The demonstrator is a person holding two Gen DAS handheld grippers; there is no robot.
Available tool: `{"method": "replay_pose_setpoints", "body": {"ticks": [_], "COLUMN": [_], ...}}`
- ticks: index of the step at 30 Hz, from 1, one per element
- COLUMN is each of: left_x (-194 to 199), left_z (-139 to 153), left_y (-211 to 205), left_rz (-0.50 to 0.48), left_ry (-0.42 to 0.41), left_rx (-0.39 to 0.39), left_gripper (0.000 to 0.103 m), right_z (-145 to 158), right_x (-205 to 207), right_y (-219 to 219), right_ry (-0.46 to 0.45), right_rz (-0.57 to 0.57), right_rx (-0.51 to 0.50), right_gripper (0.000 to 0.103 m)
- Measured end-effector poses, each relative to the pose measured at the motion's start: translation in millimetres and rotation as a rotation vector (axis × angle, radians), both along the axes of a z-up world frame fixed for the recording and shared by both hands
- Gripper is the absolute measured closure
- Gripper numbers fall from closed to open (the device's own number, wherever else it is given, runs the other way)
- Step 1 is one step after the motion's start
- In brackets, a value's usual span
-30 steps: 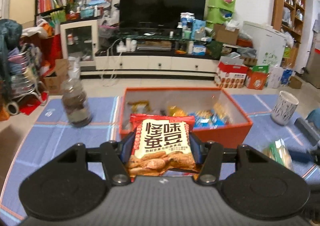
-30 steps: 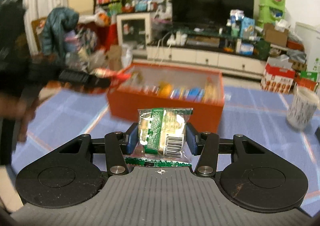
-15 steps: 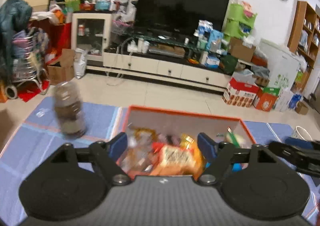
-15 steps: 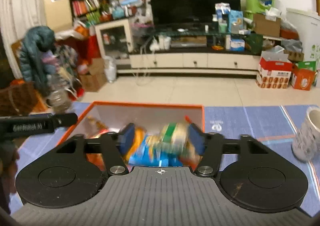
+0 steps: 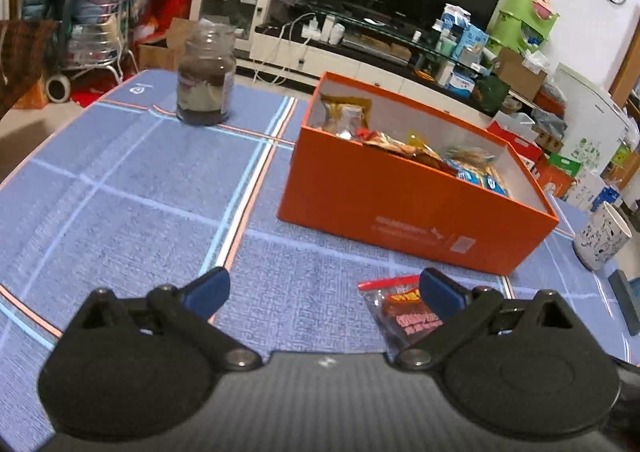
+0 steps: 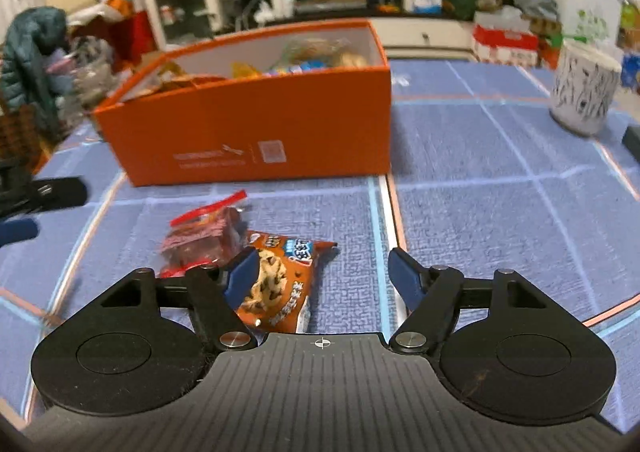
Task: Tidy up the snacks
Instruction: 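Grasp the red date bag with the left gripper while the right gripper grasps the brown cookie pack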
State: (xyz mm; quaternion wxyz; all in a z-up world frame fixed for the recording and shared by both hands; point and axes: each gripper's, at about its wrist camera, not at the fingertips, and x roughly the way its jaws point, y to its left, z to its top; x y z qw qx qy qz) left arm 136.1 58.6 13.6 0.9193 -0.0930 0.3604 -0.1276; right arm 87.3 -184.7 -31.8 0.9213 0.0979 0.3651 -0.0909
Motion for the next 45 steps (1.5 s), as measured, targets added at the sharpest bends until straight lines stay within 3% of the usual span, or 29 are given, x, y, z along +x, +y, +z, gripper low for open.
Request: {"method": "replay_pose_setpoints", "body": {"ticks": [2, 7, 10, 12, 17, 20, 23, 26, 30, 45], "left_x": [-1.2, 3.7, 4.9, 5.8, 5.4, 0.7, 0.1, 5.2, 13.6, 21.9], "left_z": [-1.7, -6.7, -8.0, -8.2, -14.9, -21.6, -29.0, -37.8, -49.2, -66.2], "left_y": [2.2, 6.6, 3.1, -0.9, -22.1, -42.7, -61.9, -75.2, -92.0, -105.7], "left_rz": [-0.017, -0.017, -0.025, -0.042, -0.126, -0.176, -0.215, -0.224, -0.211, -0.218], "left_ry": [-0.002, 0.024, 0.021, 0.019, 0.029, 0.01, -0.006, 0.022, 0.041, 0.063], "left_rx": [0.014, 0.027, 0.041, 0.04, 0.055, 0.125, 0.184, 0.178, 0.24, 0.287], "left_gripper": [0.004, 0.004, 0.004, 0.004, 0.004, 0.004, 0.004, 0.004, 0.004, 0.004], "right_z": [-8.4, -20.1, -23.3, -22.1, -17.0, -16.7, -18.2, -20.3, -23.4, -24.1], "right_x": [10.2, 26.6, 24.4, 24.8, 14.3, 9.1, 1.4, -4.6, -8.8, -6.9], "right_y": [-1.2, 24.7, 37.5, 36.2, 5.4, -18.4, -32.2, -30.9, -29.0, -34.9], "right_ry": [0.025, 0.08, 0.073, 0.077, 0.097, 0.118, 0.114, 0.104, 0.108, 0.111], "right_rz": [-0.006, 0.086, 0.105, 0.126, 0.098, 0.077, 0.077, 0.104, 0.128, 0.111], "right_rx": [0.049, 0.038, -0.038, -0.042, -0.006, -0.027, -0.026, -0.054, -0.084, -0.079], "right_gripper": [0.041, 0.036, 0.043, 0.064, 0.066, 0.065, 0.063, 0.056, 0.034, 0.029]}}
